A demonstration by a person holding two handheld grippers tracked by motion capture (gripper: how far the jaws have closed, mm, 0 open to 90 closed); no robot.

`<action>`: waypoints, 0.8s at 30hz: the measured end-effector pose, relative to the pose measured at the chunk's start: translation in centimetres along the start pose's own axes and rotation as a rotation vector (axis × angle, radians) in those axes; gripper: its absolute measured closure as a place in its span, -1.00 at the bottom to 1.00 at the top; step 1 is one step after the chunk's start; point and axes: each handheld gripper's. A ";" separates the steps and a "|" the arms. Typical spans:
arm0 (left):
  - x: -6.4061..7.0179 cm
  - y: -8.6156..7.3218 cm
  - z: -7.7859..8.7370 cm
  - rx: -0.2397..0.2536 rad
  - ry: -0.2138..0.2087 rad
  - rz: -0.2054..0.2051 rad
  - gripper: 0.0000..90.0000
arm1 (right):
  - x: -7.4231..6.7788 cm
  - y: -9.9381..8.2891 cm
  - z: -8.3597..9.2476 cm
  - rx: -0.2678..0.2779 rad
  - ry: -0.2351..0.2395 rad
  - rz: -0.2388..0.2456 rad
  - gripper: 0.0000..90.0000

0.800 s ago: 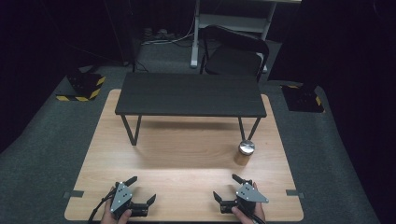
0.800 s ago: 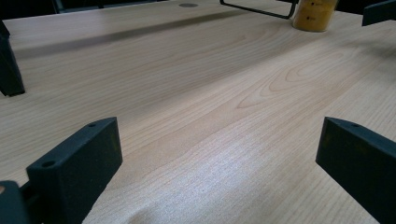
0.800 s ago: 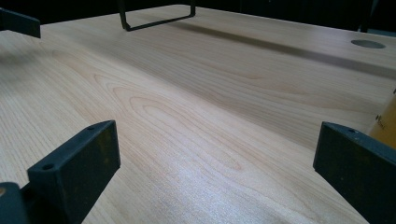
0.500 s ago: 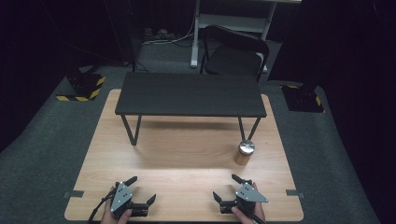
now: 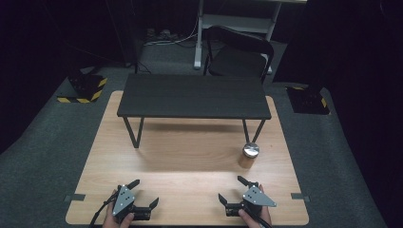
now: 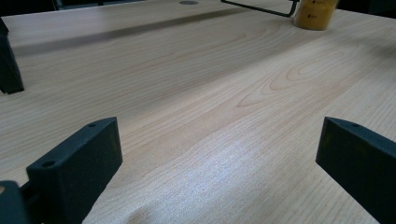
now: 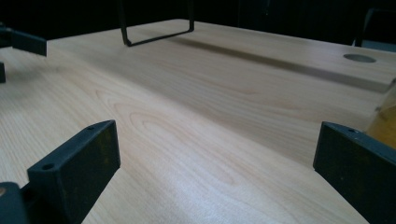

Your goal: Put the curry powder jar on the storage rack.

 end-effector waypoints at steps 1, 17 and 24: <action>0.0 0.0 0.0 0.000 0.000 0.000 -0.99 | 0.0 0.0 0.0 0.000 0.000 0.000 -1.00; 0.0 0.0 0.0 0.001 0.003 0.001 -0.99 | 1.2 -0.4 3.8 0.107 -0.130 -0.049 -1.00; 0.0 0.0 0.0 0.000 0.000 -0.001 -0.99 | 2.2 -0.3 3.4 0.091 -0.229 -0.060 -1.00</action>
Point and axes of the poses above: each handheld gripper's, and its own axes: z roughly backward along the jaws, y roughly out of its top, x roughly to its right, and after that the axes turned 9 degrees about -z, right-handed
